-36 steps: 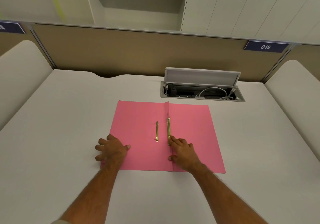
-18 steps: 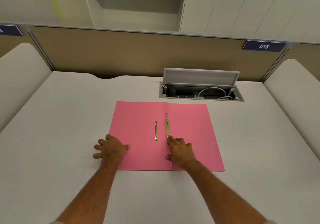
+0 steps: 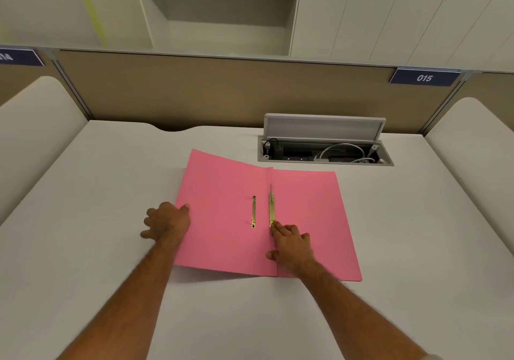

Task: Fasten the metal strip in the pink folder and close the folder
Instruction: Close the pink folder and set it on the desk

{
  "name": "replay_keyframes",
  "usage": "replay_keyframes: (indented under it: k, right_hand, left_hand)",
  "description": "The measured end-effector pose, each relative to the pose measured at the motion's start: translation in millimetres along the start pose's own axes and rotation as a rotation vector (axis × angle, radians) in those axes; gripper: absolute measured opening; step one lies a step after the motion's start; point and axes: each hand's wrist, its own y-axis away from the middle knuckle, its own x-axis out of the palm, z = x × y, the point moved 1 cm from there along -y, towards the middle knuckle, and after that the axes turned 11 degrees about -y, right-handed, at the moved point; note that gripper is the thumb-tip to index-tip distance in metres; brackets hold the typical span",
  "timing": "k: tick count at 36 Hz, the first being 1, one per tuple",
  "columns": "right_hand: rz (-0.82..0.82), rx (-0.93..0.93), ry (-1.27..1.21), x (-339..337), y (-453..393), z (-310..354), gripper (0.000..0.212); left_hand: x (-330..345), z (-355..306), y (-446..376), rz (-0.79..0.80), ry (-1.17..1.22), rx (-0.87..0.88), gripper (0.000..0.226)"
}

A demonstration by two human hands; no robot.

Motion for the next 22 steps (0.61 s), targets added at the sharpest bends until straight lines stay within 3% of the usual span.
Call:
replay_keyframes:
  k: [8,12,15,22]
  right_hand:
    - [-0.011,0.012,-0.037,-8,1,5,0.083]
    - [-0.053,0.031,-0.141,-14,3,8,0.067]
    - [-0.198,0.041,-0.233,-26,6,10,0.052]
    - [-0.538,0.034,-0.461,-76,12,15,0.045]
  left_hand:
    - [-28,-15,6,-0.054,0.225,0.214,0.033]
    - [-41,-24,15,-0.029,0.314,0.303,0.038]
    - [-48,-36,28,-0.025,0.352,0.363,0.040]
    - [-51,-76,72,0.015,0.411,0.513,0.042]
